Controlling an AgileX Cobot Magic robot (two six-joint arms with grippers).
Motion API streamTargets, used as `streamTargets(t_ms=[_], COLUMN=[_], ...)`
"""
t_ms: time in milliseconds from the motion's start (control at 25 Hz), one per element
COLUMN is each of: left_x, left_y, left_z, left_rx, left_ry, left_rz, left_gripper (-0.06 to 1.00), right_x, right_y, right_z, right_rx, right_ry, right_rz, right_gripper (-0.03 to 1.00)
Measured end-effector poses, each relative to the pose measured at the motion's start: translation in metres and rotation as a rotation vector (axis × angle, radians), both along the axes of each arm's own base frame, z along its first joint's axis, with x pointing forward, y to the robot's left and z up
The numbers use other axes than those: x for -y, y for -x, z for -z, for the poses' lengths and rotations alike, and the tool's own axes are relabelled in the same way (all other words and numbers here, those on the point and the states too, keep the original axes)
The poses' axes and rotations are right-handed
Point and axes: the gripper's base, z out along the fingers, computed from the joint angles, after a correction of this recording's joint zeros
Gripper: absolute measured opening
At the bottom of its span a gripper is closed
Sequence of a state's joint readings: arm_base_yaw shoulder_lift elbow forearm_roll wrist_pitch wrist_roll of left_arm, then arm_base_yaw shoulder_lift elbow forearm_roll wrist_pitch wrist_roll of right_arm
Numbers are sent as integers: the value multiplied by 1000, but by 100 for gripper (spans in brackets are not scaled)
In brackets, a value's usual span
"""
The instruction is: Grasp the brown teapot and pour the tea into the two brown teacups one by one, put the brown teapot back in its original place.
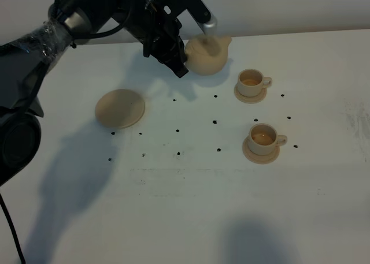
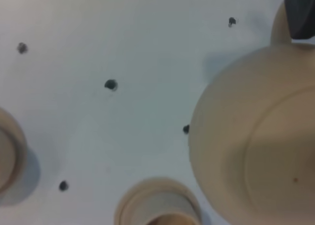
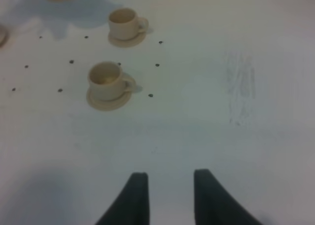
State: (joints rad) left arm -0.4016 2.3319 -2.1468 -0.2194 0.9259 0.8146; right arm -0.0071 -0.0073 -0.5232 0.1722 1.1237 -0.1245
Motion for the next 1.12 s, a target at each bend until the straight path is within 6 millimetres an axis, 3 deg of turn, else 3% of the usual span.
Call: streamTargets(t_ms=[200, 720, 1120], left_x=[3, 22, 28], left_y=[-4, -6, -7], left_z=[11, 9, 20], left_rx=[36, 176, 195], left_ry=[-50, -53, -80], left_rz=[28, 118, 160], left_gripper=[9, 9, 9], right_x=[0, 0, 0], right_y=[0, 0, 0], right_z=[0, 0, 0], right_rx=[0, 0, 0], right_ry=[0, 0, 0], right_rz=[0, 0, 0], right_gripper=[22, 22, 22])
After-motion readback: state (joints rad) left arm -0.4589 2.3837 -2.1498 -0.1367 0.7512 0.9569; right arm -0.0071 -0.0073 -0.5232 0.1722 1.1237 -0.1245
